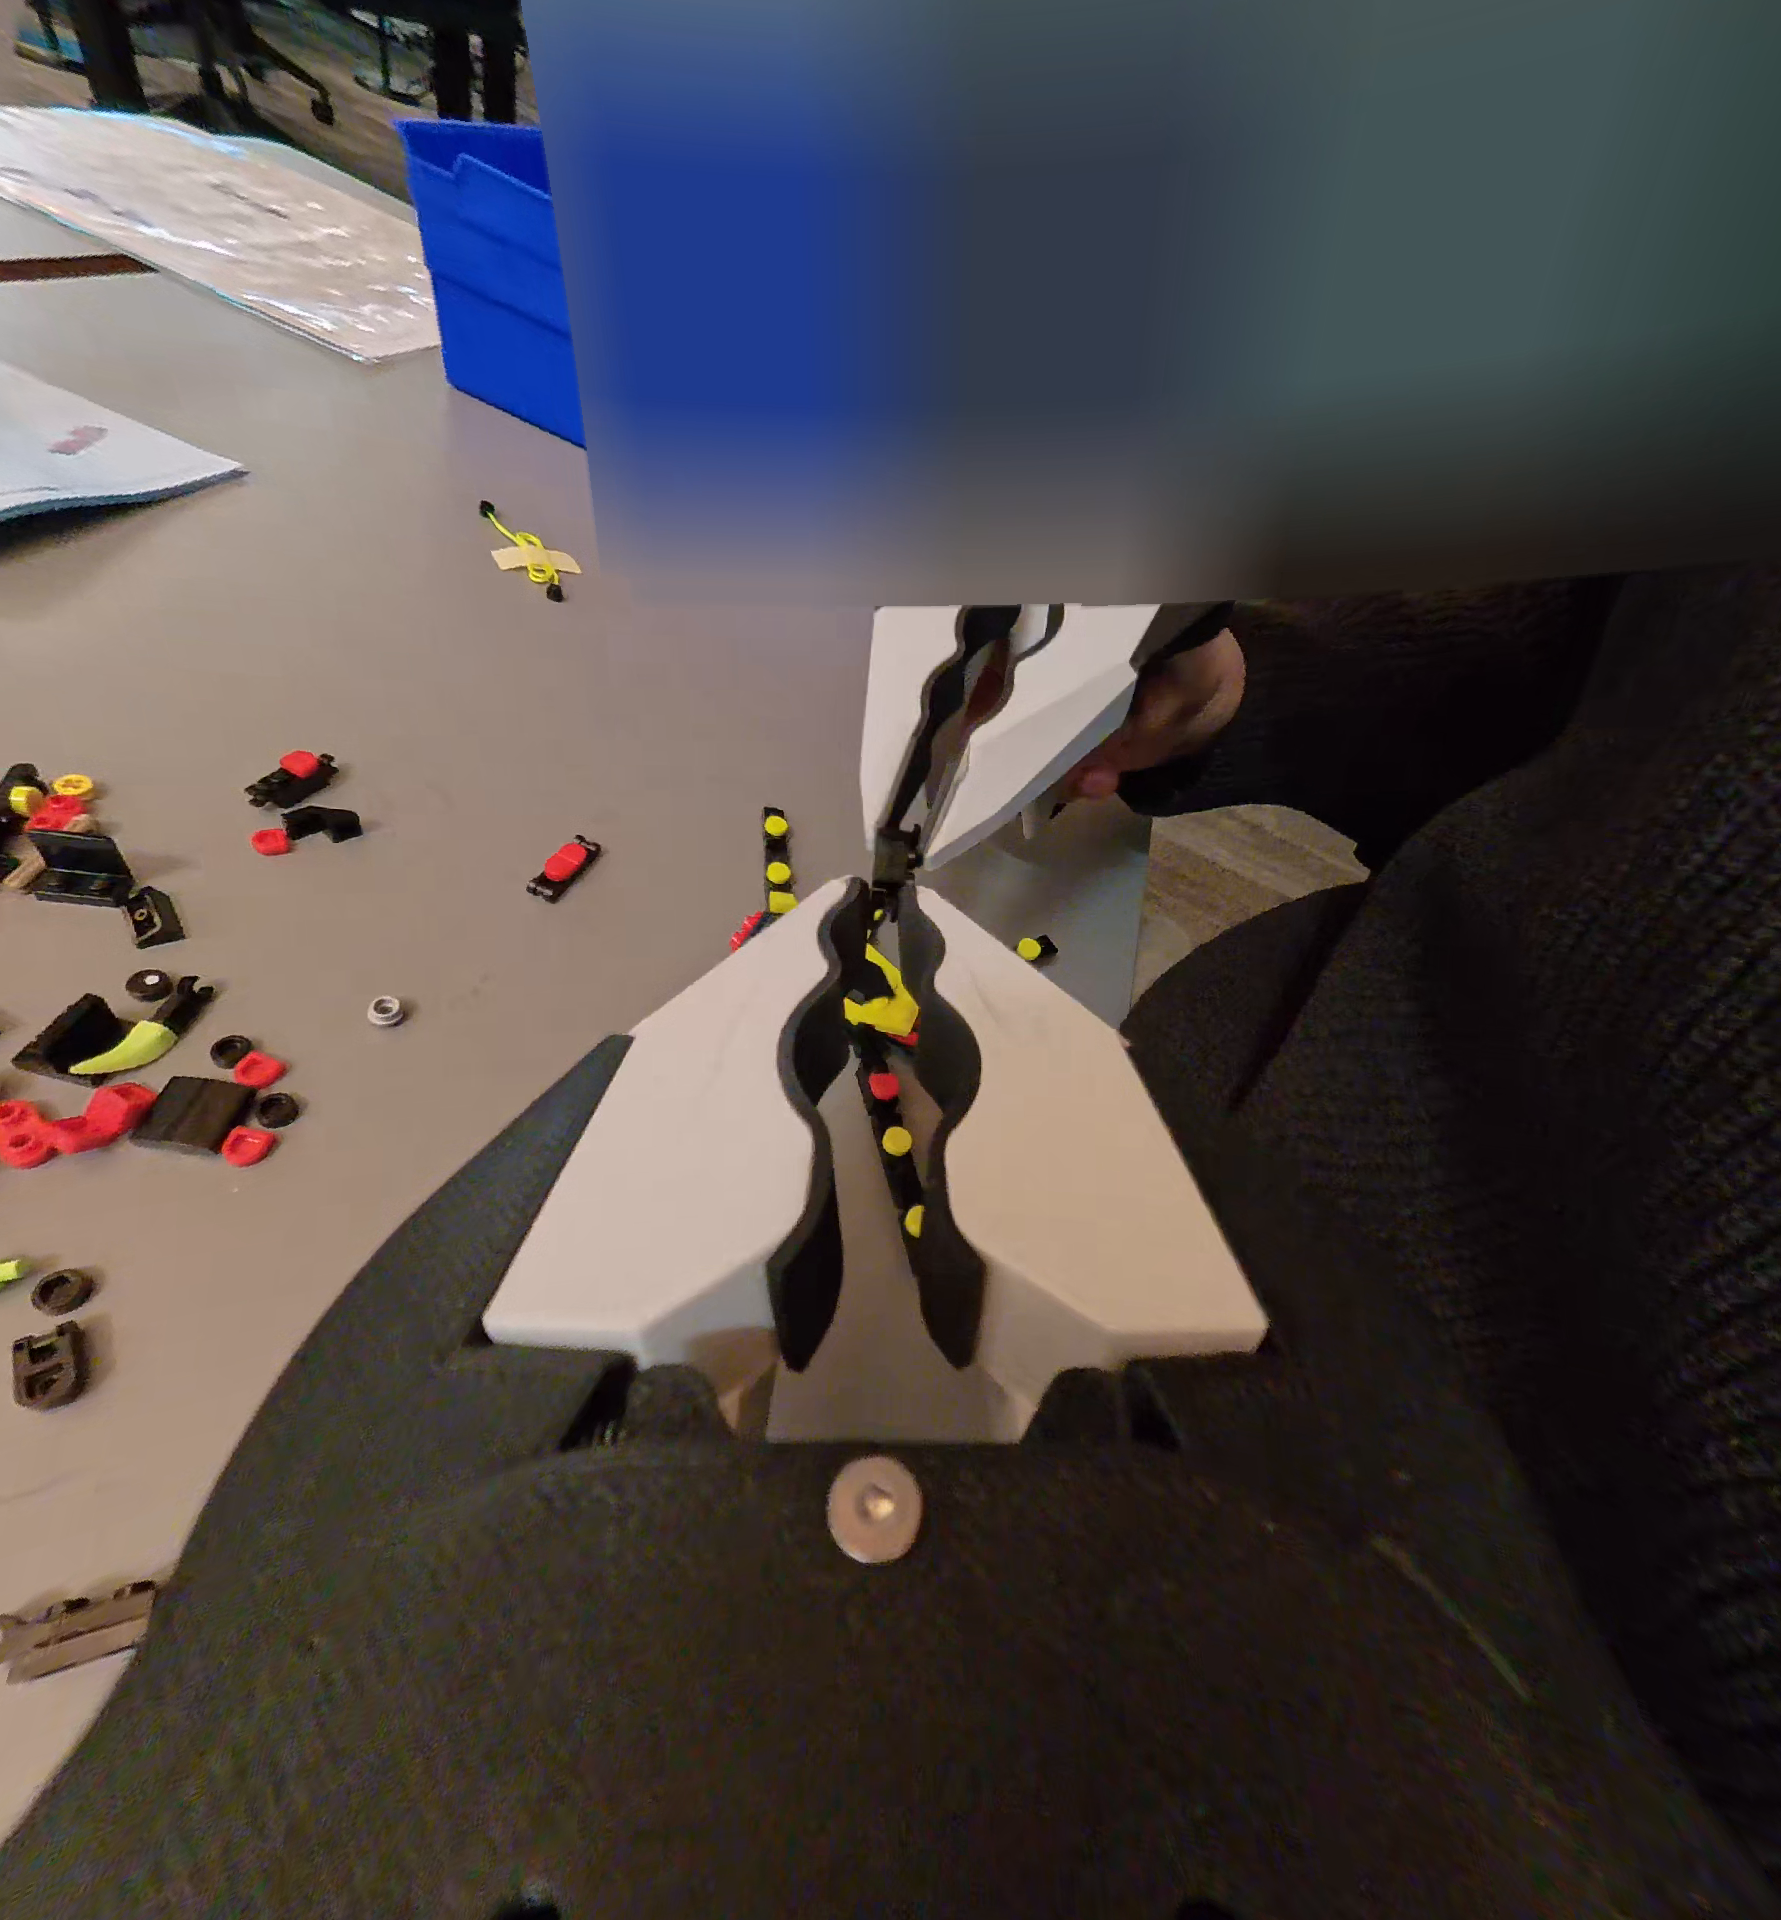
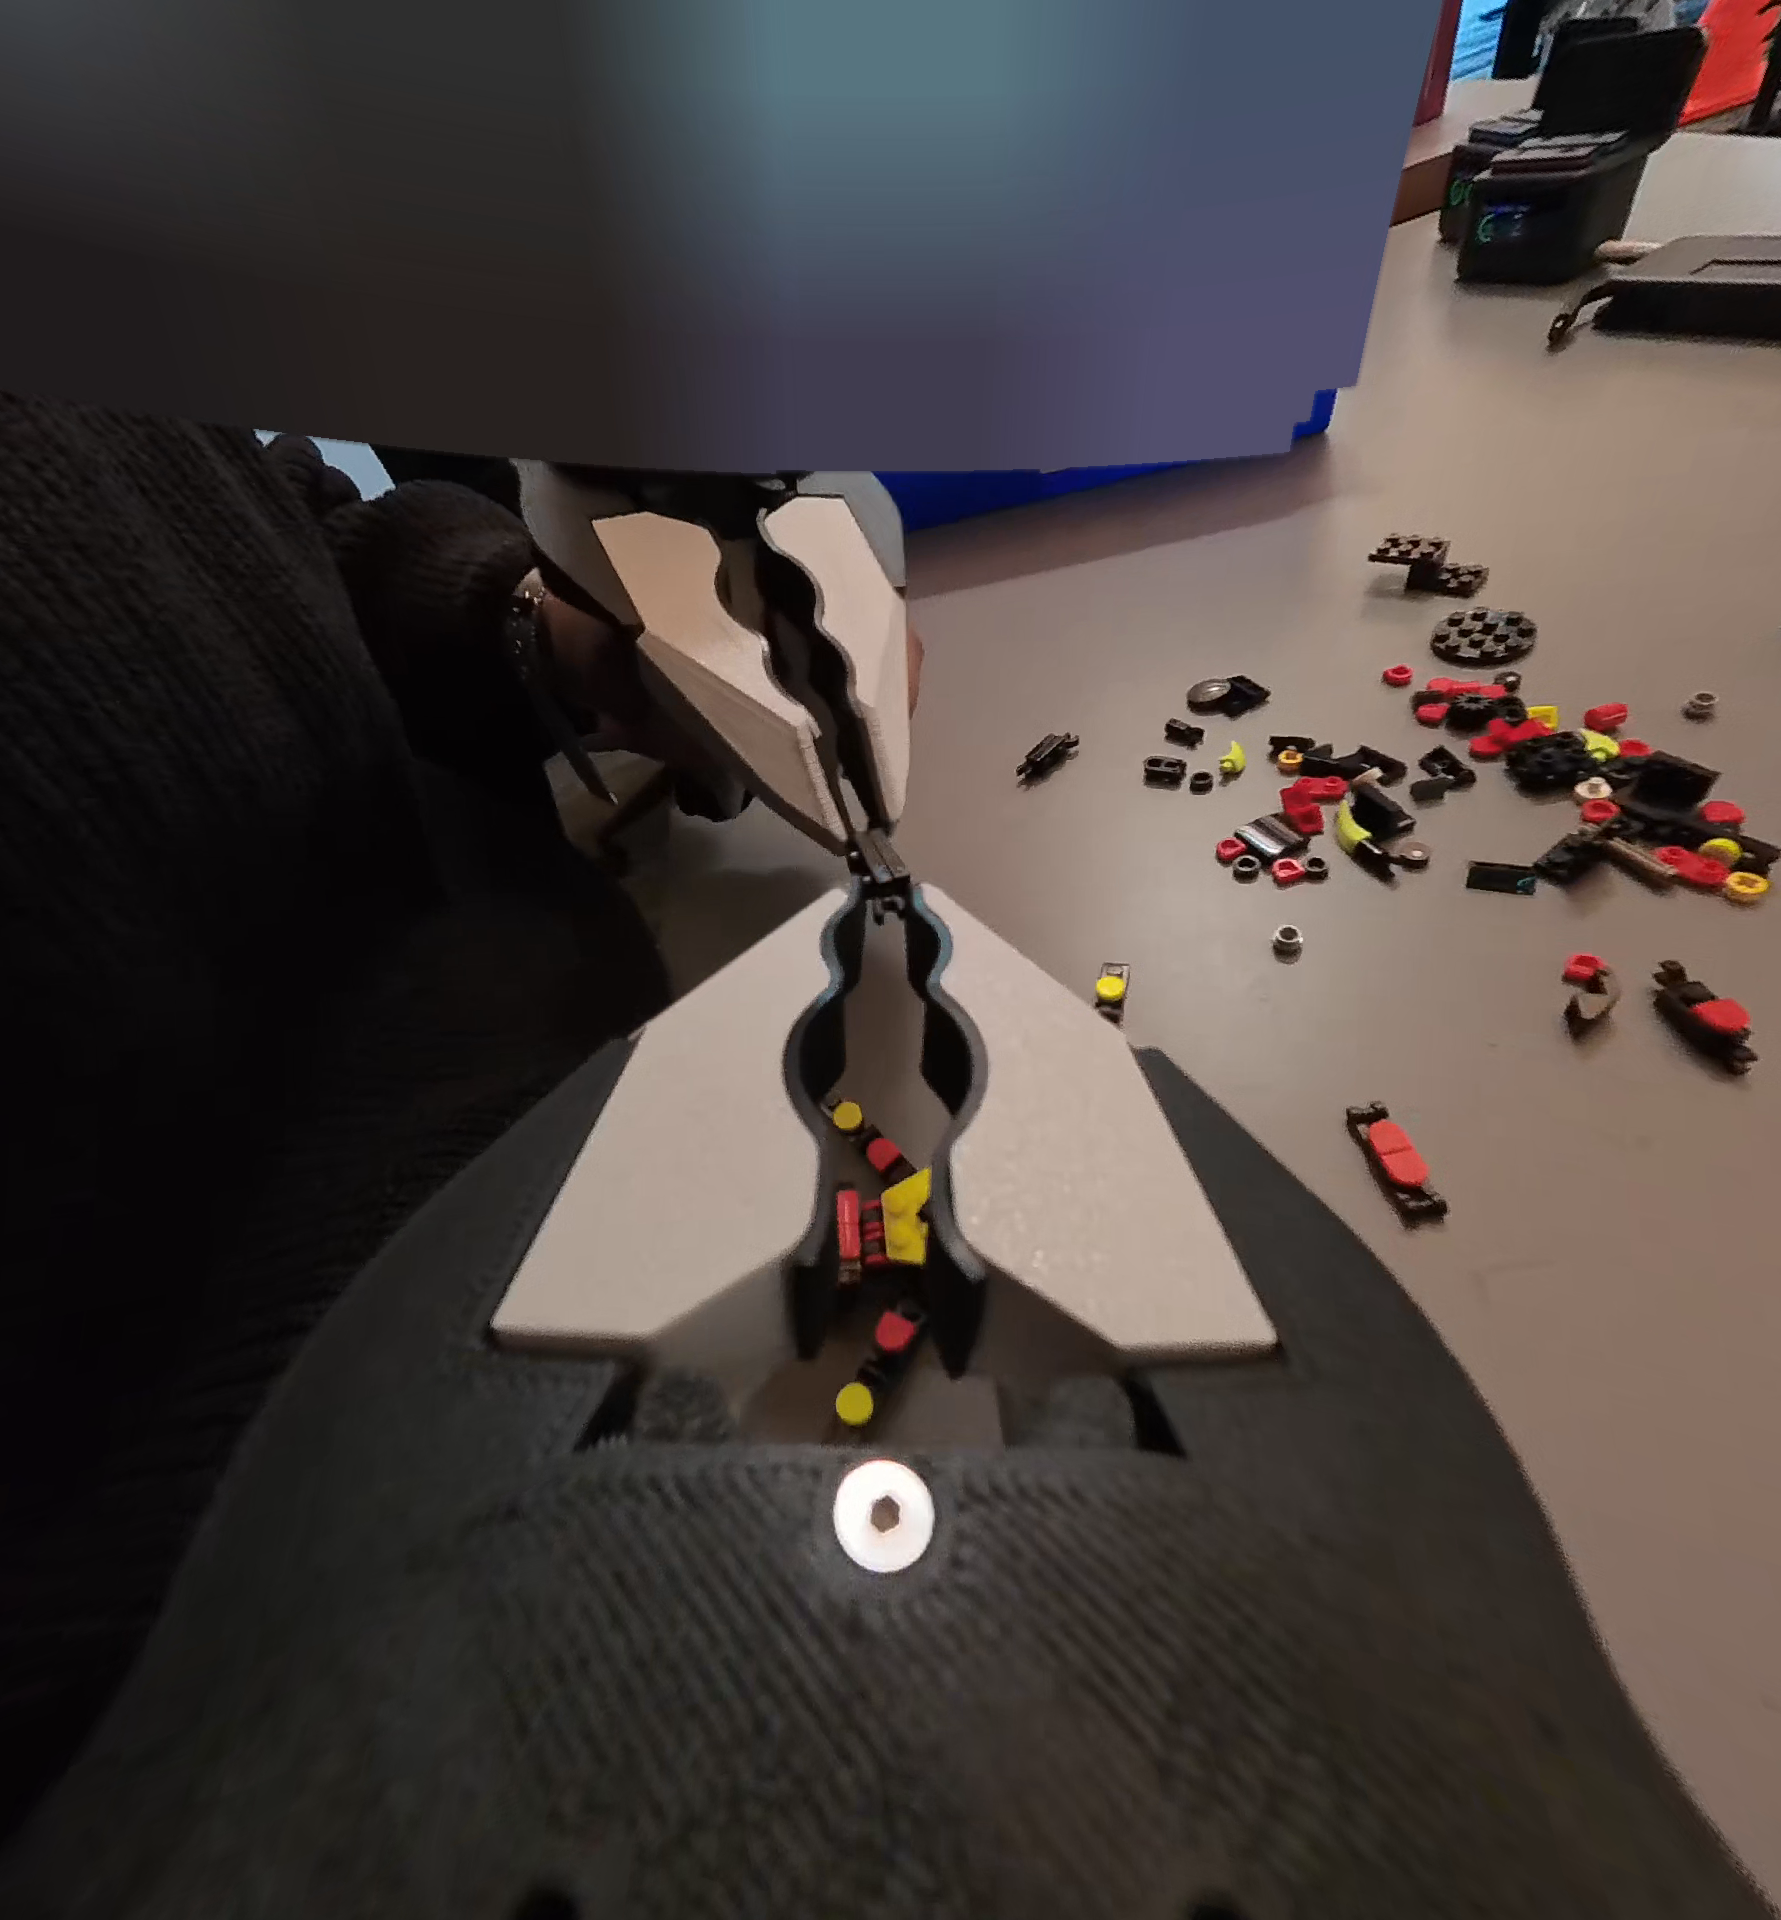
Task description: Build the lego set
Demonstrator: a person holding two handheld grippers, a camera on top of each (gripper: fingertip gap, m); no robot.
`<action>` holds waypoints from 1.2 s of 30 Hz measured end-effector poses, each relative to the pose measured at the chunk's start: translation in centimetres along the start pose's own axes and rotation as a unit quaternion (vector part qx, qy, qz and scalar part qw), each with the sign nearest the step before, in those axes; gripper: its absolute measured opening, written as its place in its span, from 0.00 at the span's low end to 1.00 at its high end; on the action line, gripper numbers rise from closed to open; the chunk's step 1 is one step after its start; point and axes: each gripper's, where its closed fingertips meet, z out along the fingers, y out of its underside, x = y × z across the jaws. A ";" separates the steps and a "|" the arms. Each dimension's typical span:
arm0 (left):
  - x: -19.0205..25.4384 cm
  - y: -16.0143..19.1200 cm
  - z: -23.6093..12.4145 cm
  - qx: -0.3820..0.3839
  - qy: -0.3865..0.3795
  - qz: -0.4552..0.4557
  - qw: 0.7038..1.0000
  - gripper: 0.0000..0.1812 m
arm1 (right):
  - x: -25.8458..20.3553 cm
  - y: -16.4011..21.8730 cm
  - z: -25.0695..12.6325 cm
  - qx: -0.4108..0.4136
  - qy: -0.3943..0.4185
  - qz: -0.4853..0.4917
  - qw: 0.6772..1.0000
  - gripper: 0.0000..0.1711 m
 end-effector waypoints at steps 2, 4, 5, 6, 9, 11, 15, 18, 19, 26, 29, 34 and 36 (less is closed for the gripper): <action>0.0 -0.1 0.0 0.002 0.001 -0.006 1.000 0.01 | -0.1 -0.1 0.0 -0.002 0.002 -0.006 1.000 0.03; 0.0 -0.1 0.0 0.003 0.003 -0.013 1.000 0.01 | -0.2 -0.3 -0.1 0.002 0.003 -0.009 1.000 0.02; 0.0 -0.1 0.0 0.003 0.004 -0.017 1.000 0.01 | -0.2 -0.2 -0.1 -0.001 0.003 -0.009 1.000 0.02; -0.1 0.0 0.1 0.002 0.004 -0.020 1.000 0.01 | -0.2 -0.2 -0.1 -0.004 0.003 -0.007 1.000 0.02; 0.0 -0.1 0.0 0.007 0.009 -0.021 1.000 0.01 | -0.2 -0.3 -0.2 0.000 -0.006 0.010 1.000 0.02; 0.1 -0.6 0.0 0.021 0.005 -0.014 1.000 0.02 | -0.1 -0.6 -0.4 0.016 -0.016 0.037 0.999 0.02; 0.3 -0.2 0.3 0.012 0.000 0.003 1.000 0.09 | 0.0 -1.1 -0.7 0.037 -0.038 0.079 0.995 0.02; 0.1 -0.4 0.1 0.018 0.000 -0.003 1.000 0.05 | -0.4 -0.9 -0.5 0.029 -0.041 0.064 0.997 0.02; 0.2 -0.5 0.0 0.021 0.007 -0.008 1.000 0.04 | -0.4 -0.9 -0.5 0.027 -0.039 0.059 0.997 0.02; 0.8 -0.1 -0.1 0.007 0.044 -0.031 0.999 0.01 | -0.8 -0.6 -0.3 0.012 -0.037 0.035 0.999 0.02; 0.8 0.1 -0.2 0.000 0.062 -0.056 0.997 0.01 | -0.9 -0.5 -0.2 0.003 -0.031 0.016 0.999 0.02; 1.0 0.3 -0.2 -0.003 0.075 -0.069 0.995 0.01 | -1.1 -0.3 -0.2 -0.004 -0.031 0.002 1.000 0.02; 1.1 0.5 -0.2 -0.011 0.080 -0.074 0.994 0.01 | -1.3 -0.1 -0.2 -0.012 -0.031 -0.010 0.999 0.02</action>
